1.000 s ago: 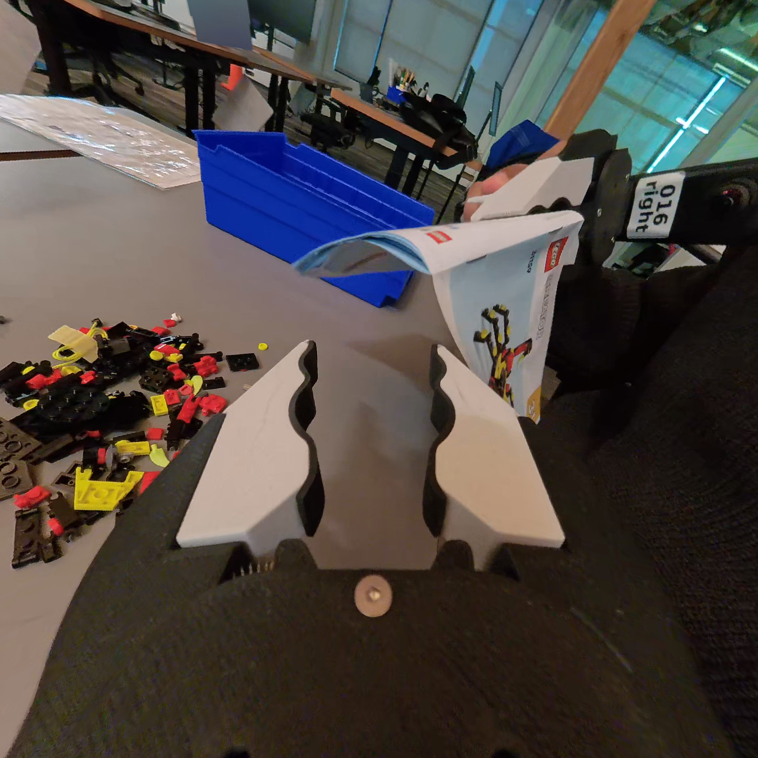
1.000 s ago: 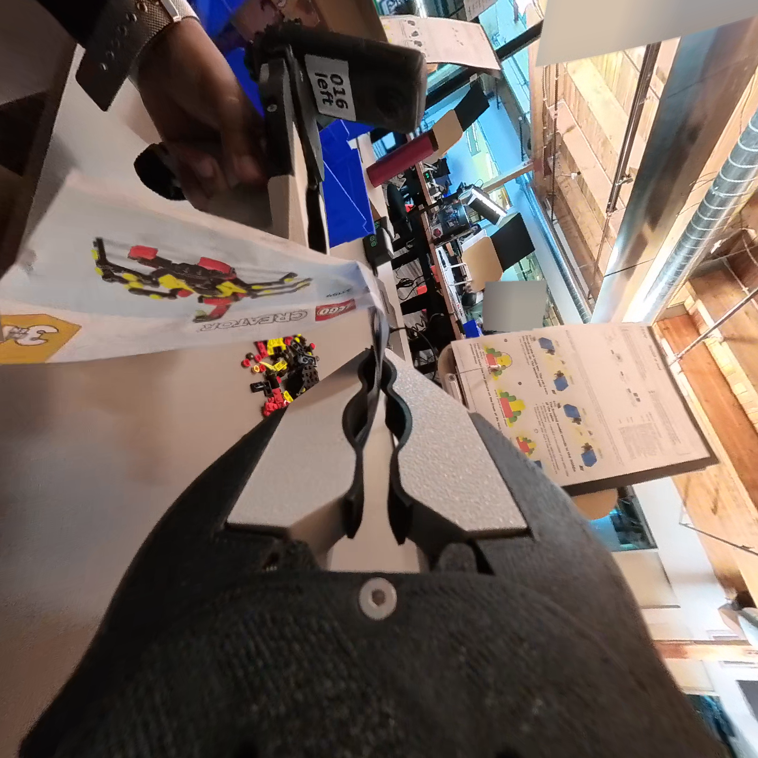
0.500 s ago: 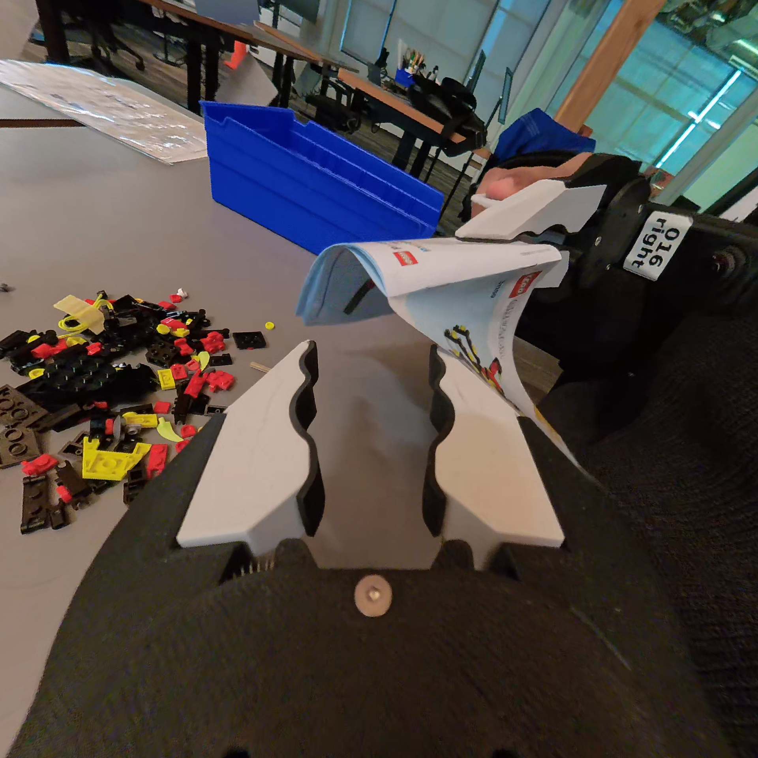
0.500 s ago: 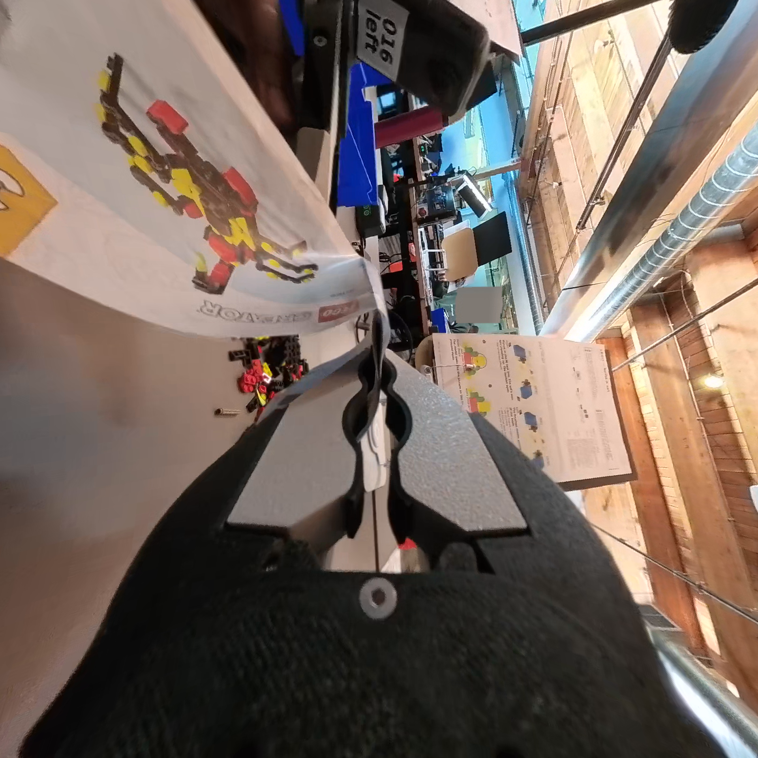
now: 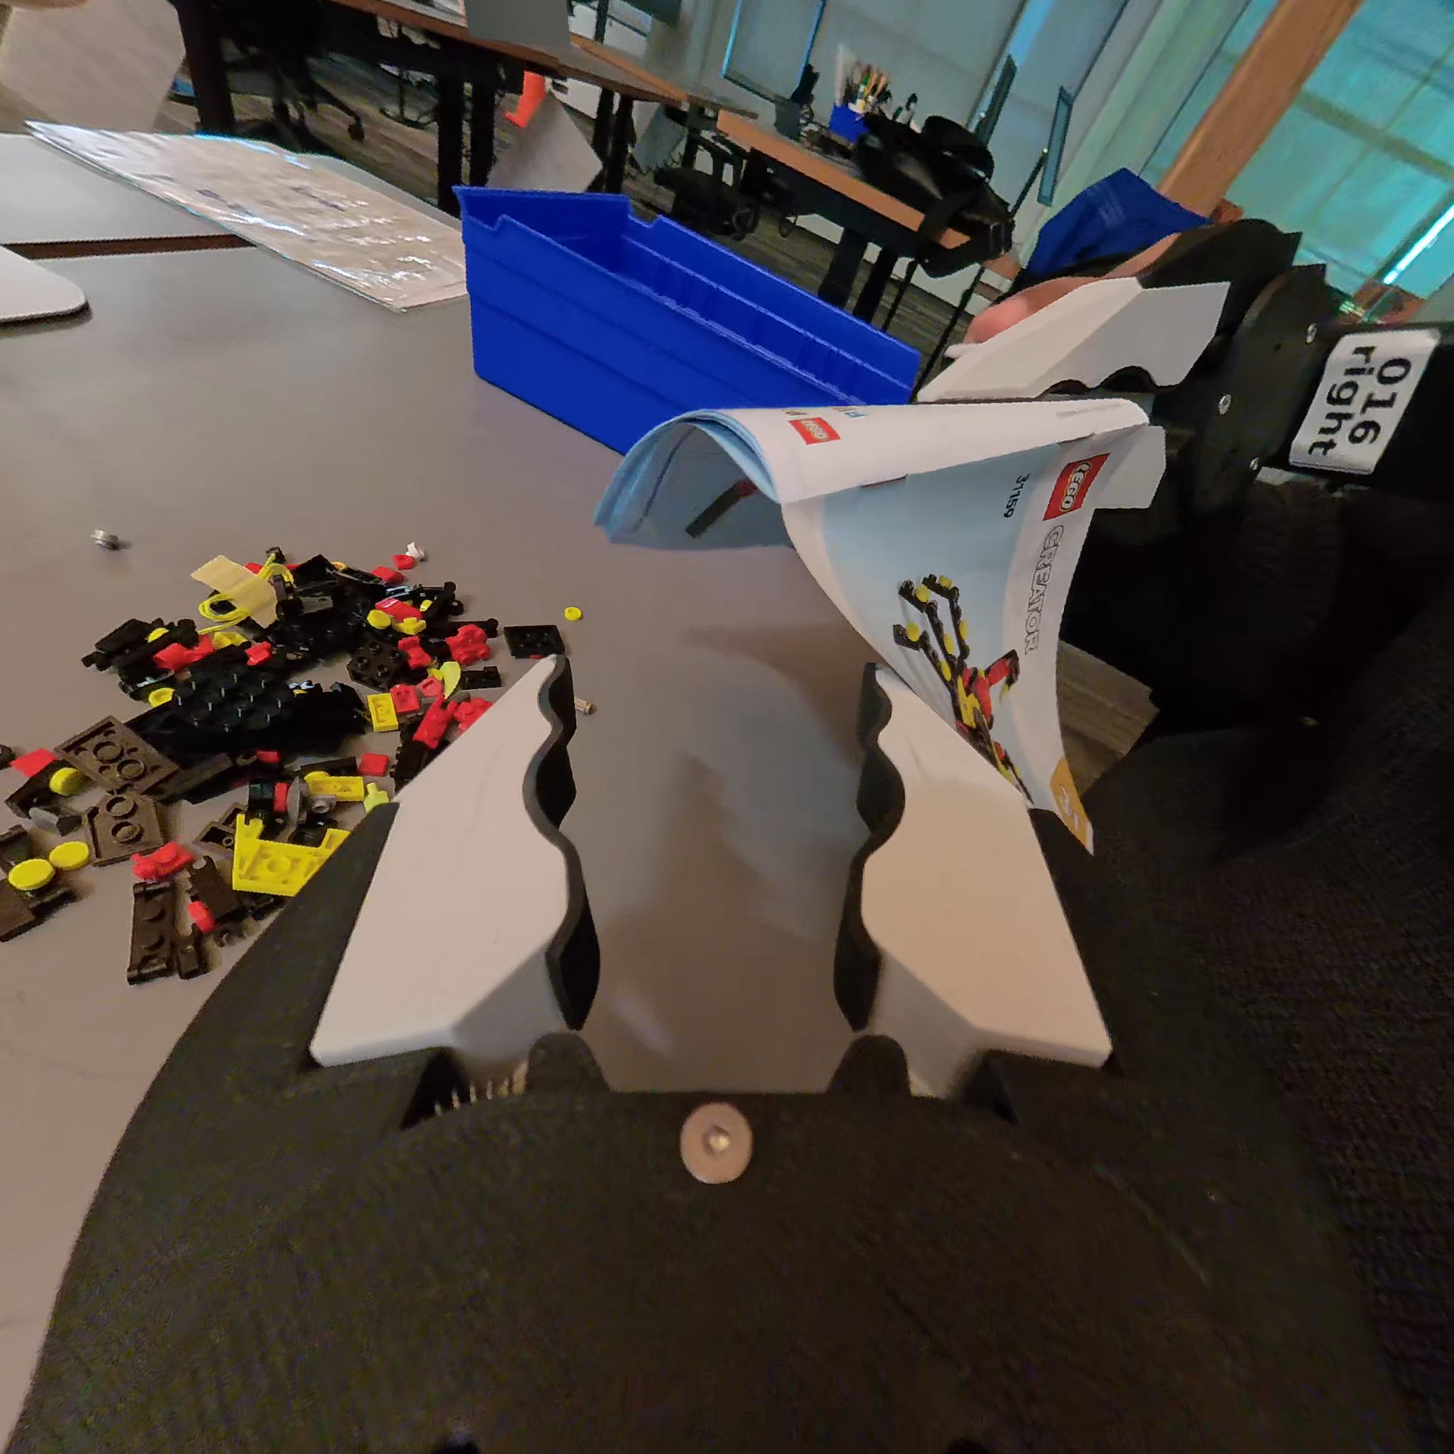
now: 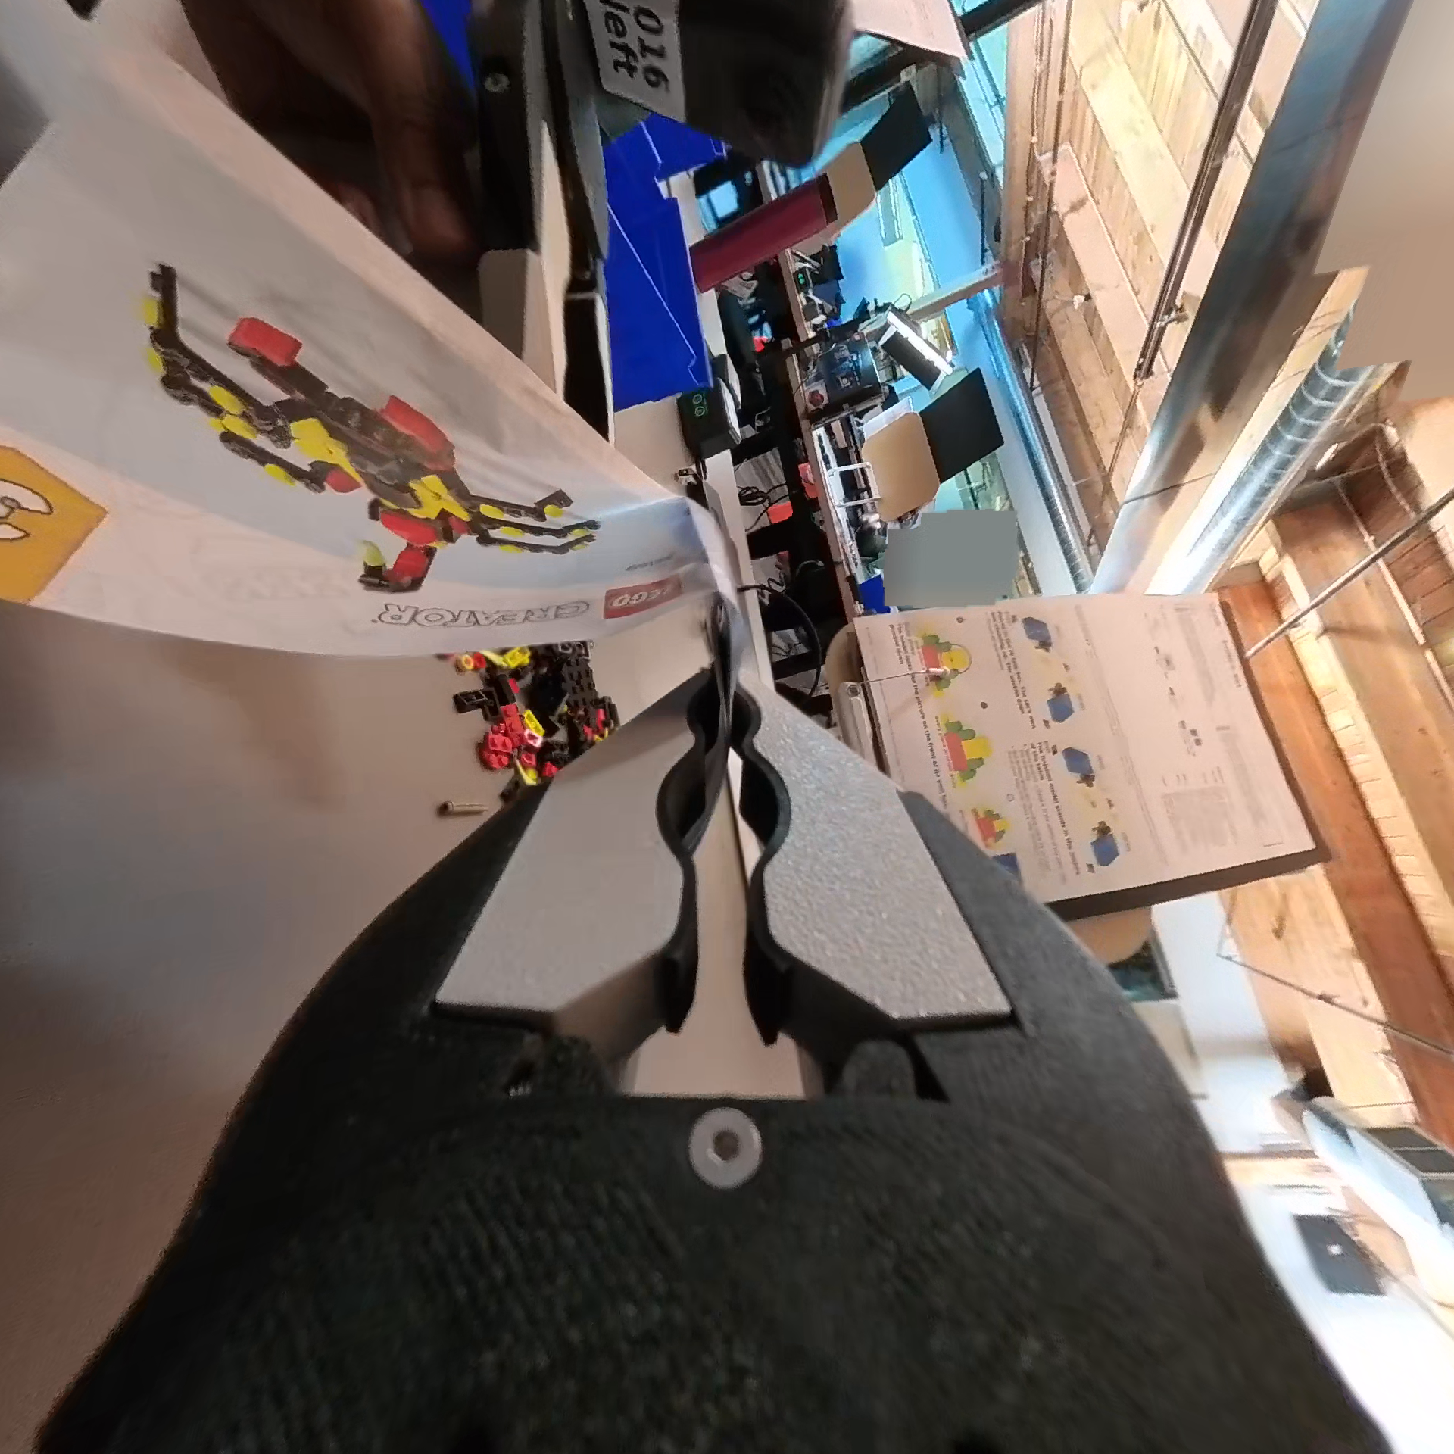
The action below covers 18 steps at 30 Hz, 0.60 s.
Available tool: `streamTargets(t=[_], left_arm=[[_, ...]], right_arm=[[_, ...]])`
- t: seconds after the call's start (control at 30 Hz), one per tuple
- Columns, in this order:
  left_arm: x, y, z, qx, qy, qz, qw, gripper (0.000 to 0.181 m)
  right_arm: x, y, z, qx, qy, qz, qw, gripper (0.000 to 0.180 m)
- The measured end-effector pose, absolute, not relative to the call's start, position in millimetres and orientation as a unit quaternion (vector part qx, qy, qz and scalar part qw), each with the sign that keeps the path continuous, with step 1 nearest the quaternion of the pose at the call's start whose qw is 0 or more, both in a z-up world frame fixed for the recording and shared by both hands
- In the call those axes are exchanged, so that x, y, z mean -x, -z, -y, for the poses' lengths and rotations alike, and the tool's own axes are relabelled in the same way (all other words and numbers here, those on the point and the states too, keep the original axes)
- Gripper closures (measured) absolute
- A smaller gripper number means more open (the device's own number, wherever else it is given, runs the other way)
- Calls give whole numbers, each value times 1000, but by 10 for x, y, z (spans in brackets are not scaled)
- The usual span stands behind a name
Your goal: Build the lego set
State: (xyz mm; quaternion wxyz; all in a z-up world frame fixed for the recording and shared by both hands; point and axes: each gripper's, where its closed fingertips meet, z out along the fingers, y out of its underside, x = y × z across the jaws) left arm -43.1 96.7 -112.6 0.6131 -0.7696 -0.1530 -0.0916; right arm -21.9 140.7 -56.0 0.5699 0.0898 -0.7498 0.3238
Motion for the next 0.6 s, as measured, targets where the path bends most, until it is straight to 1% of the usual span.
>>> streamTargets(t=[0.03,0.1,0.17,0.3,0.37,0.47,0.53,0.57,0.6], left_arm=[[432,1116,-964,768,92,153,615,110],[446,1084,-962,762,92,157,621,110],[456,1013,-964,749,100,164,635,109],[532,860,-955,704,137,203,667,110],[574,816,-951,688,153,216,676,110],[612,805,-942,681,161,225,678,110],[624,845,-930,686,158,227,673,110],[632,867,-923,689,156,228,670,110],[640,888,-917,692,154,230,667,110]], right_arm=[[239,555,-1426,-78,-331,752,565,180],[297,566,-1476,-43,-354,767,534,180],[362,618,-1537,27,-382,808,448,180],[521,732,-1654,187,-387,890,151,180],[526,762,-1715,218,-359,908,0,180],[581,792,-1801,280,-302,892,-188,180],[650,769,-1747,315,-299,855,-285,180],[670,784,-1729,320,-291,844,-318,180],[709,832,-1733,326,-277,841,-331,180]])
